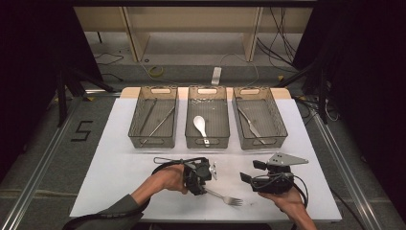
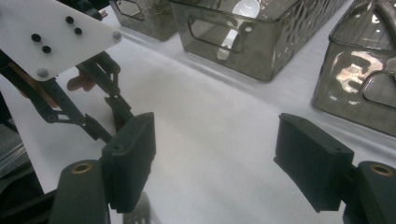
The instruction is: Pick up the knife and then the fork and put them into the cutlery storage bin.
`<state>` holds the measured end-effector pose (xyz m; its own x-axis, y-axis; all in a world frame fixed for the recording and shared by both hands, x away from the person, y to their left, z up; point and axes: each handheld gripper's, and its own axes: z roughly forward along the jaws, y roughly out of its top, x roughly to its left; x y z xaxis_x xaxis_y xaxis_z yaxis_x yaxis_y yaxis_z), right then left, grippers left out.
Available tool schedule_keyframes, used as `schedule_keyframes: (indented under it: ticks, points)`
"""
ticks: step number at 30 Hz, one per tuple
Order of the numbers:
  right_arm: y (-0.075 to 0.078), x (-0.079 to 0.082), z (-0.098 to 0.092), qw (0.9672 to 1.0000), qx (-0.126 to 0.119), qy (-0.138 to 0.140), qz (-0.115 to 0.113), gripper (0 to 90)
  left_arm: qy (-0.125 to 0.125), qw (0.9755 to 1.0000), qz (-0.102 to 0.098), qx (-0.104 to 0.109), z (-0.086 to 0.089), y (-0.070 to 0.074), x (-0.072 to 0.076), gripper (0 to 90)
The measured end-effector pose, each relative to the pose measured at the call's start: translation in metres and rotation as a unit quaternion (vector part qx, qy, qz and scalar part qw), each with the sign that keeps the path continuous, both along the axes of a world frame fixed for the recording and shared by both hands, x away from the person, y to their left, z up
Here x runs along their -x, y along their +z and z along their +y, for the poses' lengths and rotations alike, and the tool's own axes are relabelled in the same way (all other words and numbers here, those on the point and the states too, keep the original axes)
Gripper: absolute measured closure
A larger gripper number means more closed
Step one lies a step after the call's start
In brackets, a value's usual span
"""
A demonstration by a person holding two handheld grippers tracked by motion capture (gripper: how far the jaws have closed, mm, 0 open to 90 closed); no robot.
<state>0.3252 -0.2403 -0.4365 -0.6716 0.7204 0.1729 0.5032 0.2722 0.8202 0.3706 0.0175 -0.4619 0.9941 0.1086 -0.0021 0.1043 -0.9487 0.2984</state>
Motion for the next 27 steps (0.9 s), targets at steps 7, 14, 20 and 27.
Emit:
schedule_keyframes:
  ticks: [7,14,20,27]
  points:
    - [-0.0002,-0.0002,0.0006,1.0,0.002,0.004,0.002,29.8,0.007,0.9999,0.011,0.005,0.0009,-0.0004,-0.0002,72.7]
    - [0.0003,0.0003,0.0014,1.0,0.002,0.006,0.003,29.9,0.012,0.9997,0.021,0.008,0.0016,-0.0004,-0.0024,76.8]
    - [0.0004,0.0003,0.0022,1.0,0.003,0.008,0.003,29.8,0.021,0.9993,0.03,0.01,0.002,-0.0005,-0.0043,80.3]
    - [0.0013,0.0003,0.0038,0.9999,0.005,0.014,0.005,29.9,0.038,0.998,0.046,0.019,0.0047,-0.0003,-0.008,80.7]
